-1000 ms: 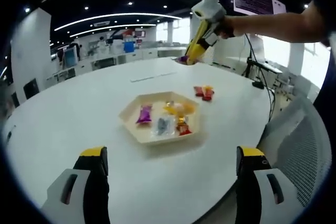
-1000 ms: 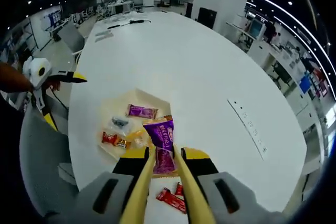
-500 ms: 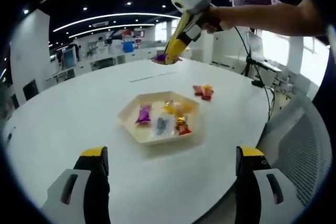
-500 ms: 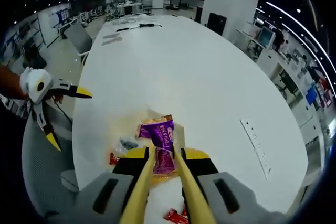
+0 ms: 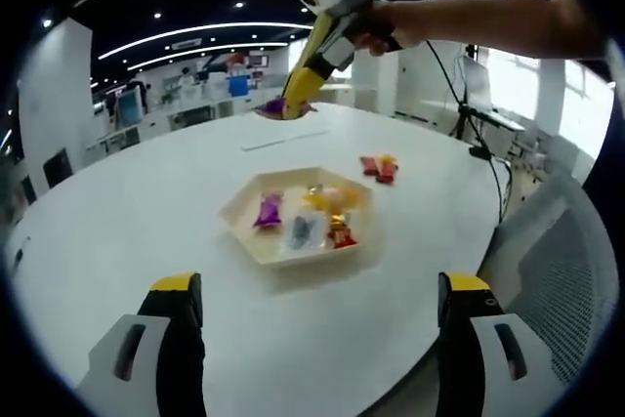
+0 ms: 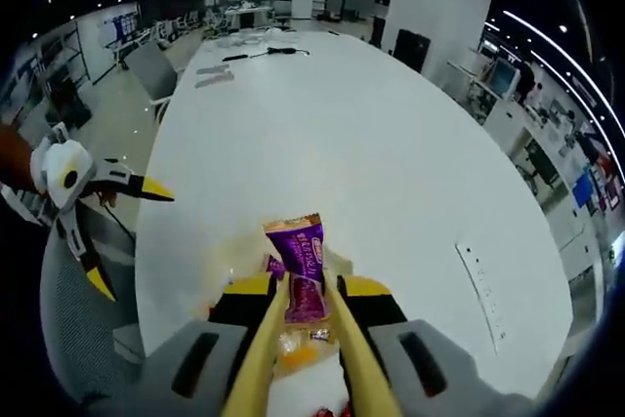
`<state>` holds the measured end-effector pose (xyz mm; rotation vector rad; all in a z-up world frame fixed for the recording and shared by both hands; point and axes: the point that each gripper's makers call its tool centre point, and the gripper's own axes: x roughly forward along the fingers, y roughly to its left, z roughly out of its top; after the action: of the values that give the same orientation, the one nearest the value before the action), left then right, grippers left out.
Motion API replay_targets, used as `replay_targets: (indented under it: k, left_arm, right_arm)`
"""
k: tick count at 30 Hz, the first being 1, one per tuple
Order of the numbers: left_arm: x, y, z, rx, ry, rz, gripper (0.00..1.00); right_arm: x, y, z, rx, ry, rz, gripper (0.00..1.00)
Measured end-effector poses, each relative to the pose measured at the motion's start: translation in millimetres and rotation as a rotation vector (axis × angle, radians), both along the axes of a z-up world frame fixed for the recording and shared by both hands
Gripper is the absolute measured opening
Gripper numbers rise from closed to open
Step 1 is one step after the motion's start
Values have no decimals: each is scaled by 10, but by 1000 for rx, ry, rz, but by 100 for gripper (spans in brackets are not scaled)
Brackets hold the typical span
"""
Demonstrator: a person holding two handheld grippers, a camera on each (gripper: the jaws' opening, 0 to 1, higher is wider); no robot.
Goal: Place the target food into the container with the food tongs after gripping and lifting it, then release it inside without dropping or visibly crushing the food.
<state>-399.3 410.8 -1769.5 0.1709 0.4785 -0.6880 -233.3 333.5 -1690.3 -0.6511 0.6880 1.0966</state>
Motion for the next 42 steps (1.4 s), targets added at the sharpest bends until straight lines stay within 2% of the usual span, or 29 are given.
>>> replay_targets:
  k: [3,5,6,8,10,14,16,18,21,22,37,42]
  left_arm:
    - [1,2,0,0,2,1,96]
    - [3,3,-3,0,3,2,96]
    - [4,3,-3,-1,3,2,96]
    - [5,6,-5,3,1,2,96]
    - [6,8,-10,3,2,3,96]
    - [4,7,-11,5,4,3,96]
    - [7,10,-17,6,4,3,96]
    - [4,7,-16,8,5,2,96]
    - [4,7,-19,9,6,2,96]
    - [3,5,-20,9,6,2,96]
    - [-23,0,-48,24,15,-5,96]
    - [-33,-39,-36,38,-3,-27,96]
  right_arm:
    - [-6,16,1,5,4,7,25]
    - [24,19,12,-5,-34,24,25]
    - [-28,23,-8,3,6,14,25]
    - [20,23,13,5,-27,20,25]
    - [10,23,6,8,-13,17,25]
    - [50,18,54,21,-44,23,26]
    - [58,13,80,32,-40,16,27]
    - [100,3,114,37,-83,30,27]
    - [87,-5,154,65,-78,28,27]
    - [110,-16,183,69,-103,32,27]
    - [85,-186,293,76,-119,31,28]
    - [58,-272,342,76,-145,30,28]
